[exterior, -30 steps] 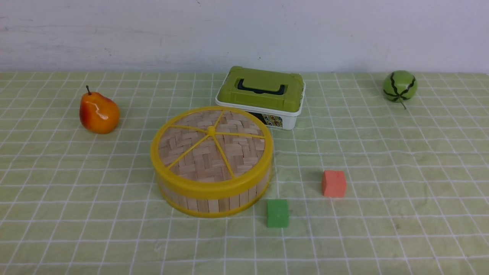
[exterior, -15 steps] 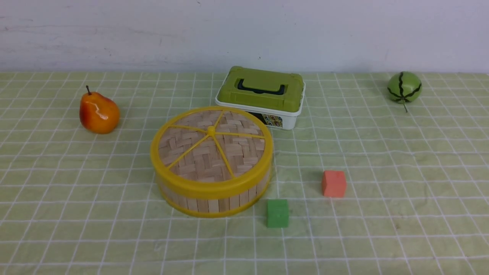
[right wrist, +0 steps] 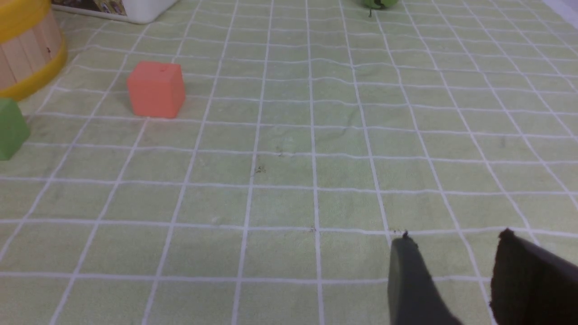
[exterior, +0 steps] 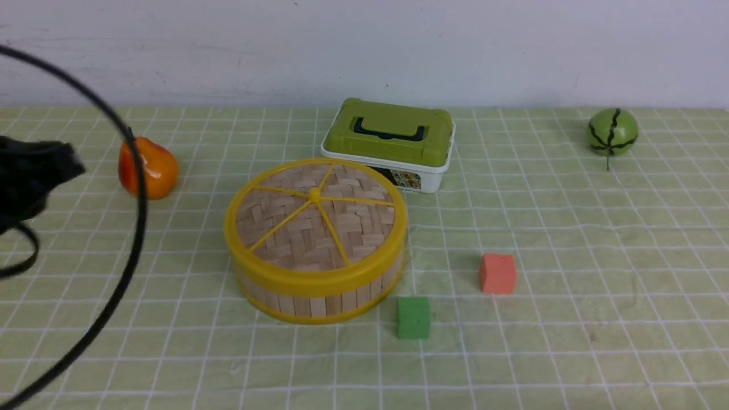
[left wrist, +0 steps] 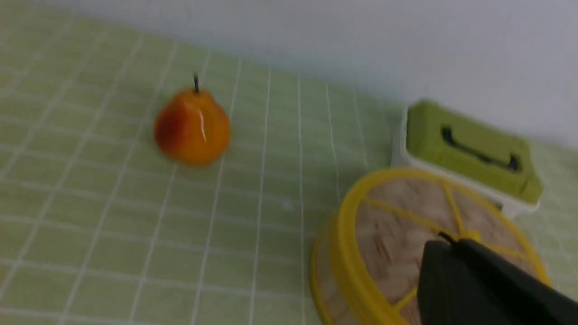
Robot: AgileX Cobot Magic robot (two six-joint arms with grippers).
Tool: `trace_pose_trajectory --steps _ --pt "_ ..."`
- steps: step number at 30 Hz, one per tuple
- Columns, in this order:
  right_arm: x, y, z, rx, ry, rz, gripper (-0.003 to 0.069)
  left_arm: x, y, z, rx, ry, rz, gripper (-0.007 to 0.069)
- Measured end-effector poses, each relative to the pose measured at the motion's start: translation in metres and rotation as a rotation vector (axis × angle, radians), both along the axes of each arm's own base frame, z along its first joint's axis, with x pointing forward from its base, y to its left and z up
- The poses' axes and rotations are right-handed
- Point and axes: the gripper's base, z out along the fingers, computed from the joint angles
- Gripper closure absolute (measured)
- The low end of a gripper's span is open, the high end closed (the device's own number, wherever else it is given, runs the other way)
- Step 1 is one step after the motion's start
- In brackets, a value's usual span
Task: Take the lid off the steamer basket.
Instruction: Use the left arm to lift the lid of the steamer
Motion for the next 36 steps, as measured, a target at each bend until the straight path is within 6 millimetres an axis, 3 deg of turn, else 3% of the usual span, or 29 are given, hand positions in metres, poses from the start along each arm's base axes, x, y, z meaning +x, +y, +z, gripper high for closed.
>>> trace_pose_trajectory --steps 4,5,7,8,9,11,17,20,26,28,36 --pt "0.0 0.0 0.0 0.0 0.0 0.0 0.0418 0.042 -0.031 0.016 0.066 0.193 -0.136 0.0637" --pt "0.0 0.0 0.0 0.0 0.0 0.0 0.0418 0.044 -0.033 0.021 0.07 0.186 -0.145 0.0637" --pt "0.0 0.0 0.0 0.0 0.0 0.0 0.0418 0.069 -0.06 0.024 0.109 0.27 -0.234 0.0637" --pt "0.0 0.0 0.0 0.0 0.0 0.0 0.0418 0.071 -0.064 0.028 0.11 0.262 -0.244 0.0637" --pt "0.0 0.0 0.0 0.0 0.0 0.0 0.0418 0.087 -0.08 0.025 0.139 0.31 -0.285 0.0637" --pt "0.0 0.0 0.0 0.0 0.0 0.0 0.0418 0.102 -0.097 0.025 0.176 0.337 -0.32 0.0637" --pt "0.0 0.0 0.0 0.0 0.0 0.0 0.0418 0.128 -0.135 0.006 0.267 0.422 -0.345 0.0636" --pt "0.0 0.0 0.0 0.0 0.0 0.0 0.0418 0.138 -0.146 -0.003 0.3 0.425 -0.337 0.0592" --pt "0.0 0.0 0.0 0.0 0.0 0.0 0.0418 0.159 -0.159 -0.023 0.356 0.381 -0.35 0.0394" --pt "0.0 0.0 0.0 0.0 0.0 0.0 0.0418 0.171 -0.164 -0.041 0.403 0.365 -0.368 0.0317" --pt "0.0 0.0 0.0 0.0 0.0 0.0 0.0418 0.187 -0.17 -0.082 0.467 0.414 -0.383 0.0318"
